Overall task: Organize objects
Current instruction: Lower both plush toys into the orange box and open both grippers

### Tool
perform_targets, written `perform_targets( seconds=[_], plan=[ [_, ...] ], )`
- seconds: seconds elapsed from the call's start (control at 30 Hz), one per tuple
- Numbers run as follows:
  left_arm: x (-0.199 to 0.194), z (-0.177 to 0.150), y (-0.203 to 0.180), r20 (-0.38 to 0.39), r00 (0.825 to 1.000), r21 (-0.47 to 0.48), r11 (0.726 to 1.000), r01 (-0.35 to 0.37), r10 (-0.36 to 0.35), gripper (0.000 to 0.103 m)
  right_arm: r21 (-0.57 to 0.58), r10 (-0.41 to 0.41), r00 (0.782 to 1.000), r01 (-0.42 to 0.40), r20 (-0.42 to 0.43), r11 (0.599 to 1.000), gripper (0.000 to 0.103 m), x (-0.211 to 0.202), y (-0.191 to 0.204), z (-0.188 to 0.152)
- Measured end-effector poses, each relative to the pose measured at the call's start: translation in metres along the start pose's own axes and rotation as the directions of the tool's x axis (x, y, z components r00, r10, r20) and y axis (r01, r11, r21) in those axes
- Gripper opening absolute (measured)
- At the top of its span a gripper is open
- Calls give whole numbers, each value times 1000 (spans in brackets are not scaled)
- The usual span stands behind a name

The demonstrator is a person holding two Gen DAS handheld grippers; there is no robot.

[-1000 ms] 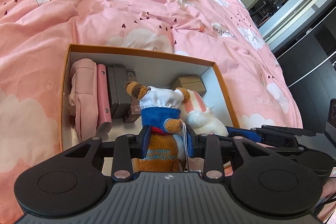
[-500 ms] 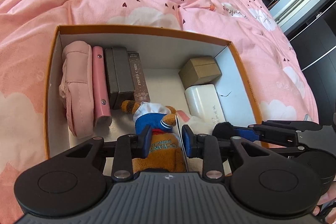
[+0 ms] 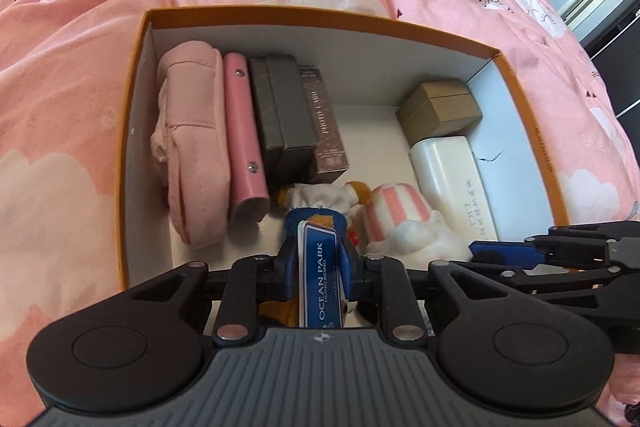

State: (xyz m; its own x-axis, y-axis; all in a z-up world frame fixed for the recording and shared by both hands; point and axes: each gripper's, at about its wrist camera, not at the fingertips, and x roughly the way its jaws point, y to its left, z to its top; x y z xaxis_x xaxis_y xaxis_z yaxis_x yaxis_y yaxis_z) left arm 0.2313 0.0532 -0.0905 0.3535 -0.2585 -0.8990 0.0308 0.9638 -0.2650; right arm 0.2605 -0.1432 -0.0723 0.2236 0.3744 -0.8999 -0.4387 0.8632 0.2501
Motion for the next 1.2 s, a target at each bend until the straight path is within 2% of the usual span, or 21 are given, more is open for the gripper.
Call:
perform_targets(
  seconds=[0.1,0.3,0.43,0.63,0.73,0.83,1.0,1.2],
  plan=[
    [4,-2,1,-20,999,7,999,-38,38,25,20,10,1000,-10,-13,1000,35,2,-4,1],
    [8,-4,-2,-28,997,19,998,-65,65,27,28,15,998,-13,-67,1000,38,10,-4,5],
    [6,-5,-3,-6,998,30,997,-67,67,28,25,15,998,-13,-61,1000,39,10,-3,5],
    [-13,-10,-12,72,995,86,994,-74,68,38,-6,-6,1000,6,25,1000,40,-10,3,2],
    [-30,-13,-22,138,988,126,988,-93,75,47,-41,-9,997,12,82,999,40,-26,10,-1],
    [-47,-17,-31,197,976,152,980,-126,95,50,-82,-15,988,28,154,996,40,-45,20,-5],
    [-72,-27,-45,250,962,173,973,-153,107,51,-141,-21,968,58,250,988,49,-76,33,-21],
    [-93,-43,-52,271,957,189,969,-158,104,51,-132,-6,958,46,286,990,53,-97,34,-48]
  ],
)
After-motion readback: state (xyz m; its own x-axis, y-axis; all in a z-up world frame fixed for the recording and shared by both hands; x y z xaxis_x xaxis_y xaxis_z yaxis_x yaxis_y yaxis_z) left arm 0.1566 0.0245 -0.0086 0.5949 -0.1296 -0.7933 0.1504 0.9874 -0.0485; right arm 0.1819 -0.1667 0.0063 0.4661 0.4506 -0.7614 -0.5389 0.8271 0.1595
